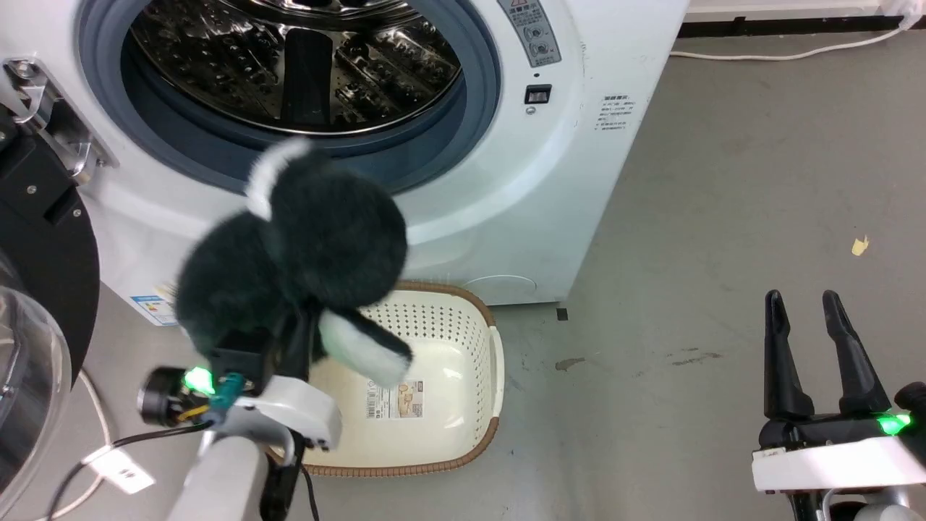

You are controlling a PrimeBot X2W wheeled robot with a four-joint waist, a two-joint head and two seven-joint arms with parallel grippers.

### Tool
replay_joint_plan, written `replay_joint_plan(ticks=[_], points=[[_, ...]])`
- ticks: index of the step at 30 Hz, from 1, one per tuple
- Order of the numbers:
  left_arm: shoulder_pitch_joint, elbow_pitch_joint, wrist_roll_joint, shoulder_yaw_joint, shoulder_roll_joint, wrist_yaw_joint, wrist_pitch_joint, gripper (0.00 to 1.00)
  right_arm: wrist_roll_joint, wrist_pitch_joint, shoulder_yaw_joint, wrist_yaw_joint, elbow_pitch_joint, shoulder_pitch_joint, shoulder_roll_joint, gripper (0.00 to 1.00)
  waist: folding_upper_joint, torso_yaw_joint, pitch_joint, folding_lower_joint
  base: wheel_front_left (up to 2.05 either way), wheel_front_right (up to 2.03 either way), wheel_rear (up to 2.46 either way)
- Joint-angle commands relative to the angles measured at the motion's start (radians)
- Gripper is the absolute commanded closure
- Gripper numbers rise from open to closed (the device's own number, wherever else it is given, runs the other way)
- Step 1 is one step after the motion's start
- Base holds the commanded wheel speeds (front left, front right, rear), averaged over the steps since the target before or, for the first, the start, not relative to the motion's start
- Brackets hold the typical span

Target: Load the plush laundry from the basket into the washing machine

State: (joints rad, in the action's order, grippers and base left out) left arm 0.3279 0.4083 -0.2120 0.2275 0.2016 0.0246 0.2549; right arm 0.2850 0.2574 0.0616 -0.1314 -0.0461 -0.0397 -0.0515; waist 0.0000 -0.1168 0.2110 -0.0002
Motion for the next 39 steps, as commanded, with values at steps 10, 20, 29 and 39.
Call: replay_joint_plan(ticks=[10, 20, 29, 39], points=[[0.113, -0.237, 0.084, -0.026, 0.052, -0.005, -0.03, 1.0, 0.024, 0.004, -0.014, 0.001, -0.024, -0.038, 0.001, 0.0, 0.0, -0.074, 0.148, 0.0002, 0.0, 0.0, 0.0], [0.494, -0.195, 0.132, -0.042, 0.169, -0.059, -0.255, 1.0, 0.102, 0.004, -0.038, 0.001, -0.017, -0.13, 0.001, 0.0, 0.0, -0.19, 0.38, 0.0002, 0.0, 0.0, 0.0], [0.895, 0.006, 0.185, -0.029, 0.298, -0.119, -0.436, 1.0, 0.187, 0.004, -0.061, 0.001, -0.024, -0.196, 0.001, 0.0, 0.0, -0.284, 0.529, 0.0002, 0.0, 0.0, 0.0], [1.133, 0.286, 0.204, -0.009, 0.328, -0.128, -0.53, 1.0, 0.229, 0.004, -0.101, 0.001, -0.015, -0.218, 0.001, 0.0, 0.0, -0.325, 0.592, 0.0002, 0.0, 0.0, 0.0]])
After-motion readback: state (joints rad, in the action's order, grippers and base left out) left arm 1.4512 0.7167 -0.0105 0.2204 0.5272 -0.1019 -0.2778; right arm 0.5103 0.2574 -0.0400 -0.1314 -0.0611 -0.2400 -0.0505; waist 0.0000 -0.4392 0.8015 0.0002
